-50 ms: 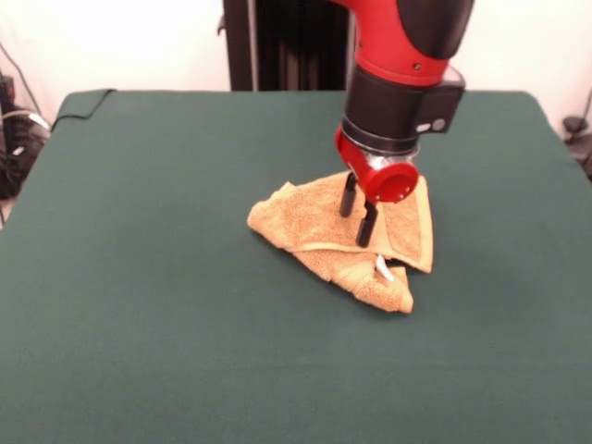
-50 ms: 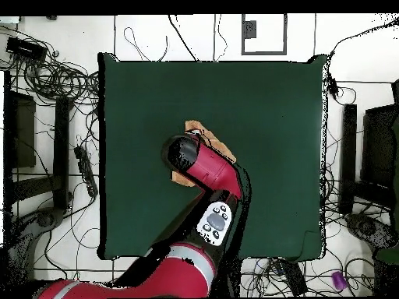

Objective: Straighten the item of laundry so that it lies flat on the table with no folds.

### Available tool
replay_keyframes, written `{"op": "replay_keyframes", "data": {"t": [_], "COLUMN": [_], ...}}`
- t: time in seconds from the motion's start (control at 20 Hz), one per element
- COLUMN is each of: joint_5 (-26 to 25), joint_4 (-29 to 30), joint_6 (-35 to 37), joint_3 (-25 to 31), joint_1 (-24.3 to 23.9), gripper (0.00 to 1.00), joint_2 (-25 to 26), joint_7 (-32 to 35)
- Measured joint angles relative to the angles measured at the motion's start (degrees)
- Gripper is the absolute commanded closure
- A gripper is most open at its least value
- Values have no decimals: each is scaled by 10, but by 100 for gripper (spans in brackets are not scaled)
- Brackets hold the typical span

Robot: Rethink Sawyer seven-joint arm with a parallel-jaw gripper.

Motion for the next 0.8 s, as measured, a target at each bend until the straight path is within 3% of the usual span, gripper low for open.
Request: {"op": "replay_keyframes", "data": {"t": [0.8], "joint_5": [7], "joint_4": [-3], "joint_6": [0], "joint_3": [0], "joint_1": [5], "gripper": [0], "joint_2": [1], "joint_7": [2]}}
